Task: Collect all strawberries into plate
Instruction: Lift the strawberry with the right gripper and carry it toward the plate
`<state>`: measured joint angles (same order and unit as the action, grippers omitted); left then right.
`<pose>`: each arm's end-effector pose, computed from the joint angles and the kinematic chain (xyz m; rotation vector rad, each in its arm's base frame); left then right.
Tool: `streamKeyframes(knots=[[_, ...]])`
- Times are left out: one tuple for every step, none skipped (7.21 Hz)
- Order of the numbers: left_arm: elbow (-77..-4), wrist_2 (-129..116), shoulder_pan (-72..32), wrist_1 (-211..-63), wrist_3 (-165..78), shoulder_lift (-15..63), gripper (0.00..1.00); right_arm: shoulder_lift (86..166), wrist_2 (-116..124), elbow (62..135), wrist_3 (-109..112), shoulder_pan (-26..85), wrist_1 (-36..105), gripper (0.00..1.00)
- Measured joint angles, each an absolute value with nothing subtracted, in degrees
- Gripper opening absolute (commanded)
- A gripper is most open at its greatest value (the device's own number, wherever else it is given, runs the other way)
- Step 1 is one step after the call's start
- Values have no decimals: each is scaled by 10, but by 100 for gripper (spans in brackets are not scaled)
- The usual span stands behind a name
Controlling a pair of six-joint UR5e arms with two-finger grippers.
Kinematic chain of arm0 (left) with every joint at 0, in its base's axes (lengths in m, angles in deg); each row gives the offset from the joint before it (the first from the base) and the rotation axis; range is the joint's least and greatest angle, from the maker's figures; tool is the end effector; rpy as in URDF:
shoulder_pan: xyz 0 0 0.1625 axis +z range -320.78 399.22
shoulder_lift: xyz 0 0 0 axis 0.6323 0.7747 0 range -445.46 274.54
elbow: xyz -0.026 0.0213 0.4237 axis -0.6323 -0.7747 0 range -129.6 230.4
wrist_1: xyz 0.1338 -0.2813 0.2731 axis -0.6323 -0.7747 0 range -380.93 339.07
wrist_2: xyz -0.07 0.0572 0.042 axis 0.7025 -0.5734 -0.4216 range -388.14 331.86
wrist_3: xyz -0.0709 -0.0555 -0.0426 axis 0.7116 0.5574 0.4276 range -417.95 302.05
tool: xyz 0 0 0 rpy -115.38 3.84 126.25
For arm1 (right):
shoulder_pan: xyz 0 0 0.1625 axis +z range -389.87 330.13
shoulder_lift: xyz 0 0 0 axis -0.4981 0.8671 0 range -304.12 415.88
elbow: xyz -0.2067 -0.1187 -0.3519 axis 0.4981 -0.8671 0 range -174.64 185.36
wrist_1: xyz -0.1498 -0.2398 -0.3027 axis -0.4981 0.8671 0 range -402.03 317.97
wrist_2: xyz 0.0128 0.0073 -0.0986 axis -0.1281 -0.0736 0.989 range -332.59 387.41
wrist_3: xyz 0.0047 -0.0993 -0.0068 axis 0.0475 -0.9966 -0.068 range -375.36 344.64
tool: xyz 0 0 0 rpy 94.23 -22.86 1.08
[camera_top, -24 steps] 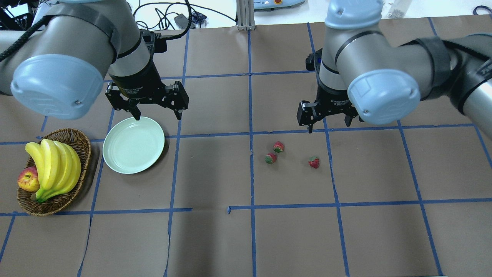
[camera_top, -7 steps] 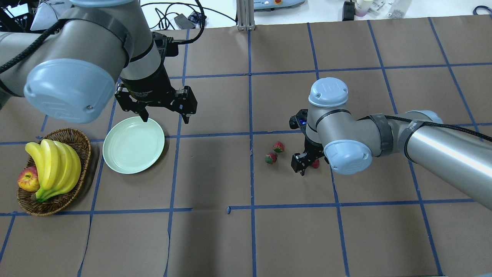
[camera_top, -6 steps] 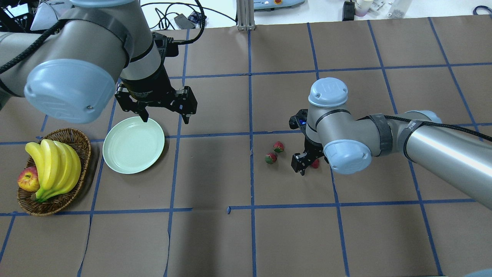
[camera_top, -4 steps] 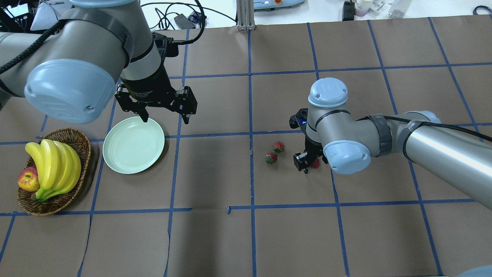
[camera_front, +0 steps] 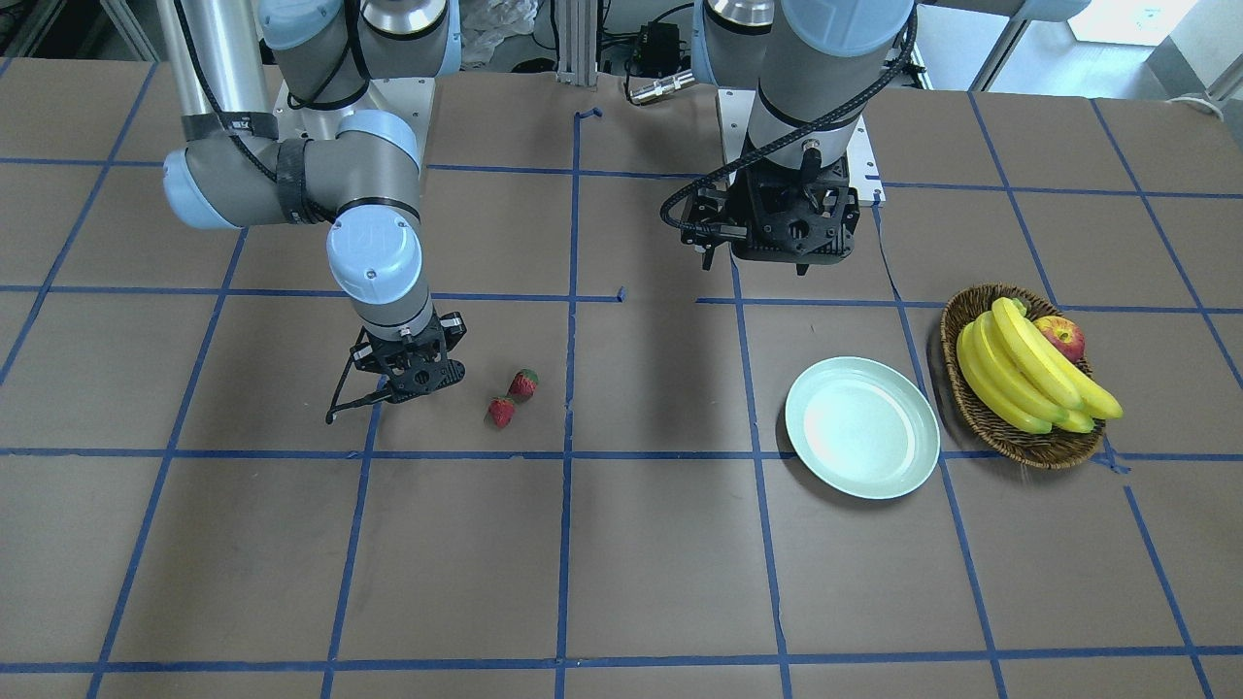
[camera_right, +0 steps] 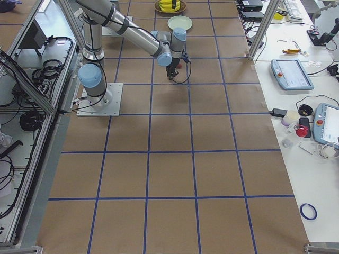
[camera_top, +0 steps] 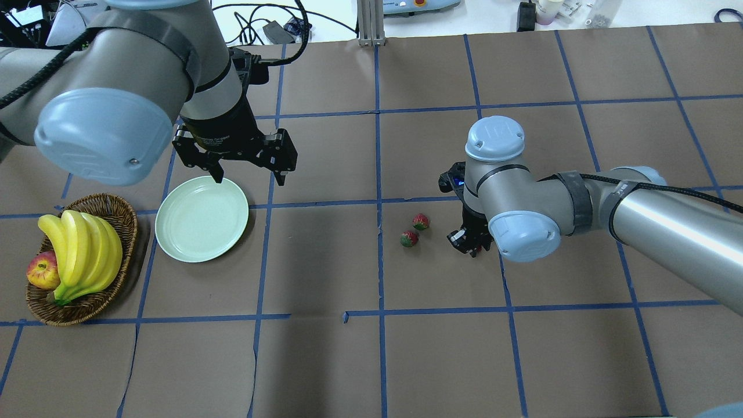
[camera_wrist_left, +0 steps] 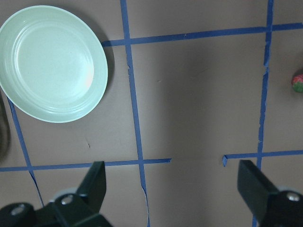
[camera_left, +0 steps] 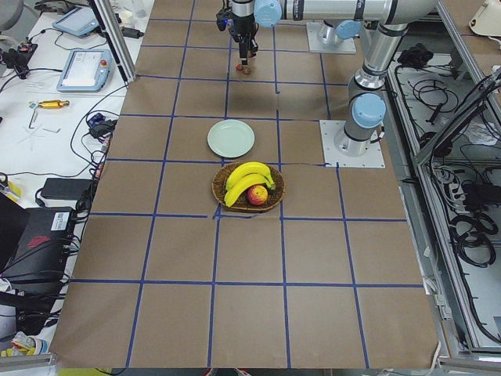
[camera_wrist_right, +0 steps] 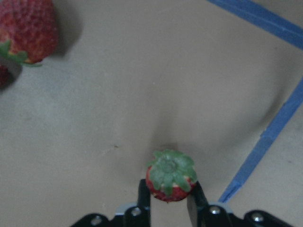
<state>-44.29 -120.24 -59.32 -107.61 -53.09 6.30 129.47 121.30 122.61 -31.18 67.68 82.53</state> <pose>-0.2019 -0.4722 0.4384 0.1010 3.0962 0.0776 0.1895 -0.4657 0.1855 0.6310 -3.0097 -0.2519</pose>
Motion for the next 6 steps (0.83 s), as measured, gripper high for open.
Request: streamKeyframes(knots=[[-440, -1203, -590, -1077, -531, 61, 100, 1303, 1213, 1211, -308, 677, 822, 0], [-439, -1204, -585, -1078, -532, 58, 100, 1311, 1211, 1193, -300, 679, 816, 0], [-438, -1204, -583, -1079, -532, 57, 100, 1315, 1207, 1178, -289, 685, 813, 0], [-438, -1205, -583, -1079, -532, 56, 100, 1315, 1205, 1164, -270, 701, 812, 0], [-438, -1205, -583, -1079, -532, 56, 100, 1314, 1197, 1151, -235, 725, 814, 0], [-438, -1205, -583, -1079, -532, 56, 100, 1311, 1181, 1140, -200, 747, 817, 0]])
